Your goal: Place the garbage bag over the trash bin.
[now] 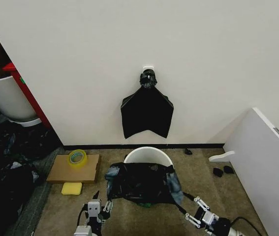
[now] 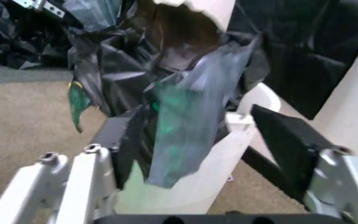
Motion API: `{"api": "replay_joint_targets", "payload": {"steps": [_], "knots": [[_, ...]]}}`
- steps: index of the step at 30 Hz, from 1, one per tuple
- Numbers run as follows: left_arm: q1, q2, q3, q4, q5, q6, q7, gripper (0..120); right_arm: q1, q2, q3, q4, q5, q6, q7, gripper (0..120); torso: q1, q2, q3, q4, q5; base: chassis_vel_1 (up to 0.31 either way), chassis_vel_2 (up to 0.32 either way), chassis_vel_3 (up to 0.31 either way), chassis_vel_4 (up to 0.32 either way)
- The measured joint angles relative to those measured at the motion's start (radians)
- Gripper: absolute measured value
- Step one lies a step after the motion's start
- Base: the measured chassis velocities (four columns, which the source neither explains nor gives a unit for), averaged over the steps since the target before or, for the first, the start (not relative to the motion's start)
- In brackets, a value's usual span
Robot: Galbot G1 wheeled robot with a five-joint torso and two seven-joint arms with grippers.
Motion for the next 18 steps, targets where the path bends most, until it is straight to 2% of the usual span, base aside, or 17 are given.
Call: {"api": "replay_joint_targets", "payload": {"steps": [1,3,5,6,9,18], "knots": [[0.0,0.0,0.0,0.0,0.0,0.0,0.0,74,0.0,0.0,0.0,0.0,0.0,0.0,0.0,68,0.0,0.0,0.0,0.0,0.0,0.0,0.0,0.0,0.0],[0.004,0.015,-0.007,-0.016,-0.002,-0.013,0.017,86,-0.001,0.001,0.014,-0.005,0.008,0.009,-0.011,80,0.0,0.0,0.0,0.0,0.0,0.0,0.0,0.0,0.0],[0.011,0.025,-0.01,-0.029,-0.002,-0.025,0.042,94,0.0,0.002,0.019,-0.007,0.011,0.012,-0.017,86,0.0,0.0,0.0,0.0,0.0001,0.0,0.0,0.0,0.0],[0.011,0.025,-0.01,-0.029,-0.002,-0.025,0.042,94,0.0,0.002,0.019,-0.007,0.011,0.012,-0.017,86,0.0,0.0,0.0,0.0,0.0001,0.0,0.0,0.0,0.0],[0.032,0.049,-0.016,-0.068,-0.015,-0.04,0.104,100,0.005,0.003,0.022,-0.004,0.017,0.013,-0.019,98,0.0,0.0,0.0,0.0,0.0001,0.0,0.0,0.0,0.0],[0.041,0.081,-0.04,-0.1,0.039,-0.093,0.147,100,0.001,0.008,0.021,0.055,0.037,0.011,-0.017,100,0.0,0.0,0.0,0.0,0.0001,0.0,0.0,0.0,0.0]]}}
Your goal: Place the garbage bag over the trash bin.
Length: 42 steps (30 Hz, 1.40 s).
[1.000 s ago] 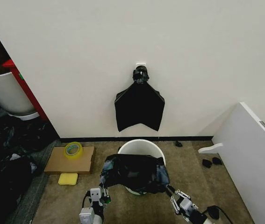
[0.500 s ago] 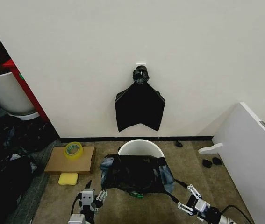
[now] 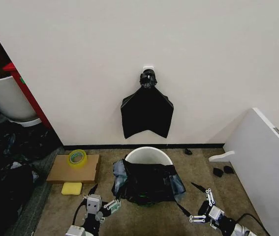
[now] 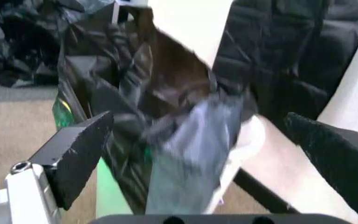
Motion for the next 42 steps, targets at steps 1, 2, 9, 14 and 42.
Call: {"api": "replay_joint_targets", "payload": {"steps": [1,2,9,14,42], "knots": [[-0.005,0.004,-0.002,0.001,-0.011,-0.011,0.021,100,-0.001,0.001,-0.002,0.015,0.002,-0.001,0.002,100,0.0,0.0,0.0,0.0,0.0,0.0,0.0,0.0,0.0],[-0.005,0.004,-0.002,0.001,-0.011,-0.011,0.021,100,-0.001,0.001,-0.002,0.015,0.002,-0.001,0.002,100,0.0,0.0,0.0,0.0,0.0,0.0,0.0,0.0,0.0],[-0.08,-0.013,-0.007,0.143,-0.16,-0.143,0.294,100,-0.012,0.017,-0.104,0.144,0.008,-0.037,0.133,100,0.0,0.0,0.0,0.0,0.0002,0.0,0.0,0.0,0.0],[-0.152,-0.03,-0.017,0.292,-0.203,-0.286,0.495,100,-0.007,0.031,-0.174,0.228,0.012,-0.096,0.217,100,0.0,0.0,0.0,-0.0003,-0.0005,0.0,0.0,0.0,0.0],[-0.275,-0.101,-0.037,0.546,-0.138,-0.52,0.838,100,0.287,0.026,-0.633,0.351,0.007,-0.627,0.629,100,0.0,0.0,0.0,0.0,-0.0001,0.0,0.0,0.0,0.0]]}}
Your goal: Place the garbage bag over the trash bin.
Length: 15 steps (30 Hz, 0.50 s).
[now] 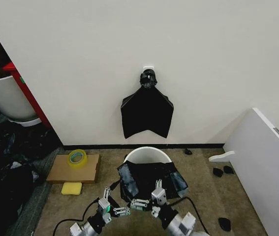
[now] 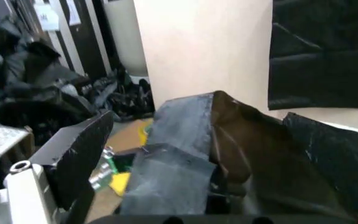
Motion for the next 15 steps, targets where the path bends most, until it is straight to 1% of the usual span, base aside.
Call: {"api": "replay_joint_targets", "payload": {"steps": [2,4,9,15], "knots": [[-0.002,0.001,-0.001,0.0,0.0,0.0,-0.001,100,0.011,-0.002,-0.005,-0.01,-0.017,-0.008,0.005,100,0.0,0.0,0.0,0.0,0.0001,0.0,0.0,0.0,0.0],[-0.013,0.002,-0.001,0.0,0.0,0.0,-0.007,100,0.045,0.0,-0.022,-0.041,-0.068,-0.021,0.009,100,0.0,0.0,0.0,-0.0001,0.0002,0.0,0.0,0.0,0.0],[-0.023,0.004,0.0,-0.001,-0.003,0.001,-0.012,100,0.077,0.01,-0.042,-0.053,-0.07,-0.04,0.019,100,0.0,0.0,0.0,-0.0001,0.0002,0.0,0.0,0.0,0.0],[-0.01,0.021,-0.002,-0.014,0.001,-0.005,-0.01,100,0.149,0.038,-0.057,-0.107,-0.094,-0.068,0.056,100,0.0,0.0,0.0,0.0,0.0001,0.0,0.0,0.0,0.0]]}}
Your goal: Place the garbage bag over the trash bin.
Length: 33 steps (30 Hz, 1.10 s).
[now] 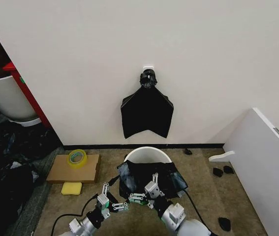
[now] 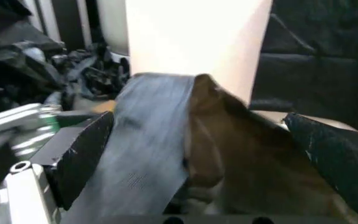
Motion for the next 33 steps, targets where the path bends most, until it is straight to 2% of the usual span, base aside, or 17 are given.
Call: {"api": "replay_joint_targets", "payload": {"steps": [9,14,17,23,26,29,30,33], "knots": [[0.013,-0.003,-0.039,-0.026,0.004,-0.015,0.013,100,0.064,0.036,-0.009,-0.102,-0.031,-0.004,0.011,100,0.0,0.0,0.0,-0.0001,0.0001,0.0,0.0,0.0,0.0],[0.021,-0.004,-0.07,-0.031,-0.016,-0.031,0.049,100,0.067,0.045,-0.006,-0.105,-0.026,0.019,0.011,100,0.0,0.0,0.0,0.0,0.0002,0.0,0.0,0.0,0.0],[0.022,-0.005,-0.097,-0.027,-0.055,-0.049,0.132,100,0.048,0.033,0.015,-0.051,0.001,0.071,-0.018,100,0.0,0.0,0.0,0.0001,0.0002,0.0,0.0,0.0,0.0],[0.012,-0.015,-0.112,-0.022,-0.069,-0.054,0.167,100,-0.039,-0.034,0.084,0.078,0.069,0.106,-0.052,100,0.0,0.0,0.0,-0.0003,0.0,0.0,0.0,0.0,0.0],[0.01,-0.023,-0.118,-0.026,-0.075,-0.054,0.178,100,-0.053,-0.056,0.112,0.116,0.104,0.077,-0.023,100,0.0,0.0,0.0,-0.0004,0.0,0.0,0.0,0.0,0.0],[0.016,-0.043,-0.137,-0.037,-0.083,-0.059,0.216,100,0.004,-0.081,0.165,0.134,0.21,-0.094,0.083,100,0.0,0.0,0.0,-0.0003,0.0001,0.0,0.0,0.0,0.0],[0.016,-0.043,-0.137,-0.037,-0.083,-0.059,0.216,100,0.004,-0.081,0.165,0.134,0.21,-0.094,0.083,100,0.0,0.0,0.0,-0.0003,0.0001,0.0,0.0,0.0,0.0],[0.028,-0.066,-0.173,-0.045,-0.072,-0.076,0.259,100,0.124,-0.099,0.189,0.074,0.347,-0.243,0.107,100,0.0,0.0,0.0,0.0003,0.0003,0.0,0.0,0.0,0.0]]}}
